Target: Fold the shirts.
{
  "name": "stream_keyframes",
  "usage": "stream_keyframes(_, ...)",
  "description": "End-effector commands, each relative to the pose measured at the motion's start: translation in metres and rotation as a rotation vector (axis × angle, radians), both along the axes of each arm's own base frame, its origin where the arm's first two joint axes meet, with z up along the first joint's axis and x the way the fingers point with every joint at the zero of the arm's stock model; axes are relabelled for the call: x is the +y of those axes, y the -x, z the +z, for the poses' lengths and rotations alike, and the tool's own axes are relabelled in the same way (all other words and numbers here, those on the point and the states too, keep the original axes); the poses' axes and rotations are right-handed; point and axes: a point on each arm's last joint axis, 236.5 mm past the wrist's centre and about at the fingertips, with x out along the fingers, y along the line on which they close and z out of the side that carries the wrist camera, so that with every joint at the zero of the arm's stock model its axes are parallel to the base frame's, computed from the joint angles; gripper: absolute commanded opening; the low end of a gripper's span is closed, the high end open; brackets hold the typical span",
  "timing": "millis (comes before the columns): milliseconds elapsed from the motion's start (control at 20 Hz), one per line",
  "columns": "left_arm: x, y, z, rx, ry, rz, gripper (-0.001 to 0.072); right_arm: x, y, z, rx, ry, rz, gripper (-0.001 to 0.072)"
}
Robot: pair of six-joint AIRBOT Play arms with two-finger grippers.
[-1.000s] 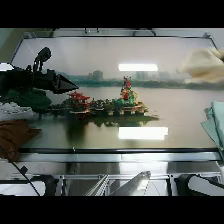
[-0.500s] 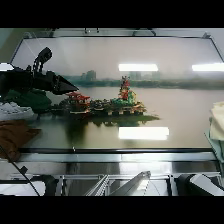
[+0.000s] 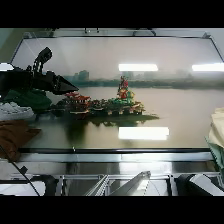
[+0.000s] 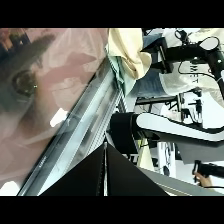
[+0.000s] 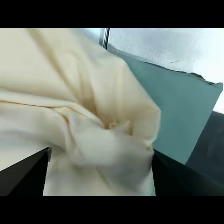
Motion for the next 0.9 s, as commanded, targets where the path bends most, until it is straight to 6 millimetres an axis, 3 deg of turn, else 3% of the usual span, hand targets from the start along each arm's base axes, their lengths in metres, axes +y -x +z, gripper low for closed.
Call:
stream_keyframes(0, 0.0, 0.0, 0.0, 0.001, 0.001, 0.001, 0.0016, 0.0, -0.024, 0.05, -0.072, 0.021, 0.045, 0.0694)
stream_keyframes(100, 0.0, 0.0, 0.001, 0.0, 0.002, 0.001, 0.0016, -0.005, -0.057, 0.093, -0.189, 0.09, 0.082, 0.0694)
stream_keyframes(200, -0.001, -0.002, 0.001, -0.004, 0.003, 0.009, 0.0014, 0.002, -0.106, 0.133, -0.361, 0.13, 0.126, 0.0692)
stream_keyframes(250, 0.0, -0.004, 0.001, -0.009, 0.001, 0.014, 0.0007, 0.011, -0.133, 0.148, -0.455, 0.131, 0.163, 0.059)
stream_keyframes(300, 0.002, -0.007, 0.001, -0.017, -0.004, 0.031, 0.0006, 0.027, -0.162, 0.158, -0.55, 0.109, 0.222, 0.023)
stream_keyframes(350, 0.005, -0.011, 0.004, -0.033, -0.011, 0.057, 0.0006, 0.044, -0.187, 0.166, -0.619, 0.093, 0.305, 0.0043)
stream_keyframes(500, 0.018, -0.012, 0.028, -0.131, -0.055, 0.118, 0.0004, 0.108, -0.237, 0.177, -0.698, 0.042, 0.547, 0.0027)
stream_keyframes(600, 0.027, 0.004, 0.031, -0.207, -0.197, 0.102, 0.0004, 0.159, -0.254, 0.176, -0.689, -0.008, 0.71, 0.0026)
stream_keyframes(750, 0.026, 0.04, 0.04, -0.297, -0.348, 0.1, 0.0007, 0.255, -0.259, 0.167, -0.649, -0.101, 1.016, 0.0026)
stream_keyframes(850, 0.018, 0.065, 0.039, -0.318, -0.351, 0.125, 0.001, 0.318, -0.247, 0.151, -0.612, -0.185, 1.182, 0.0026)
